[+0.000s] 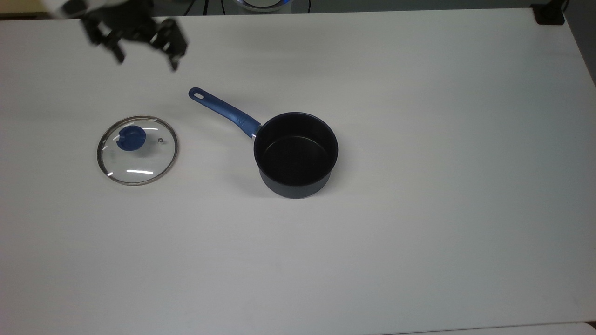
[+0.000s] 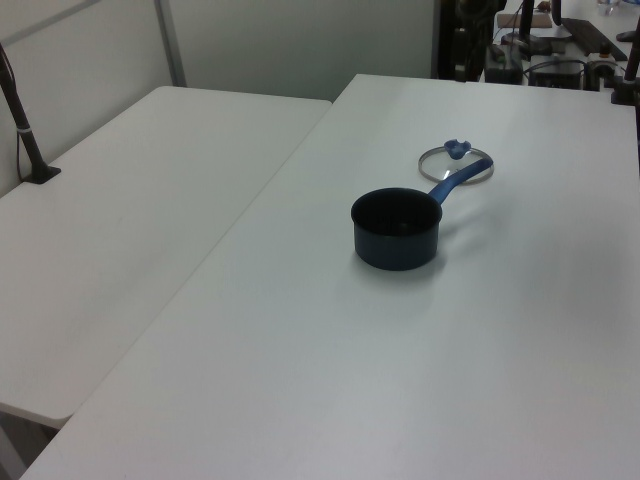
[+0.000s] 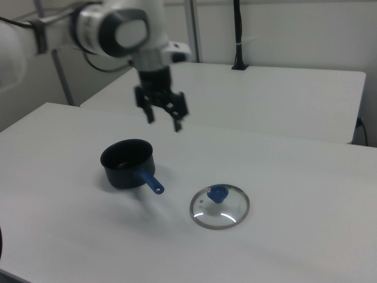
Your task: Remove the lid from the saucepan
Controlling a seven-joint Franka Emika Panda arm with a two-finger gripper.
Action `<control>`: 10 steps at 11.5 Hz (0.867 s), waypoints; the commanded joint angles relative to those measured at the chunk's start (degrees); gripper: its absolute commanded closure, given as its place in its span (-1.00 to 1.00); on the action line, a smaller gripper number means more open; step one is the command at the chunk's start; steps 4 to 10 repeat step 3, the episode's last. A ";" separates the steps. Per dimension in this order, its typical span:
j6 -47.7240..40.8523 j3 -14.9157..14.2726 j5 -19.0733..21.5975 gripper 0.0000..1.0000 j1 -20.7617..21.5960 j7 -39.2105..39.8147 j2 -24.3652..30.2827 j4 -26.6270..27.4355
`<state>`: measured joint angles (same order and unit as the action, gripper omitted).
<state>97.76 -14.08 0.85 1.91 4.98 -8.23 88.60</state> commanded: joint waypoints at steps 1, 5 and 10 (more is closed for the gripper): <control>-4.06 -0.51 -1.47 -1.00 4.94 -3.13 4.80 2.72; -3.81 -0.43 -1.47 -1.00 5.47 -3.14 4.54 2.80; -3.81 -0.43 -1.47 -1.00 5.47 -3.14 4.54 2.80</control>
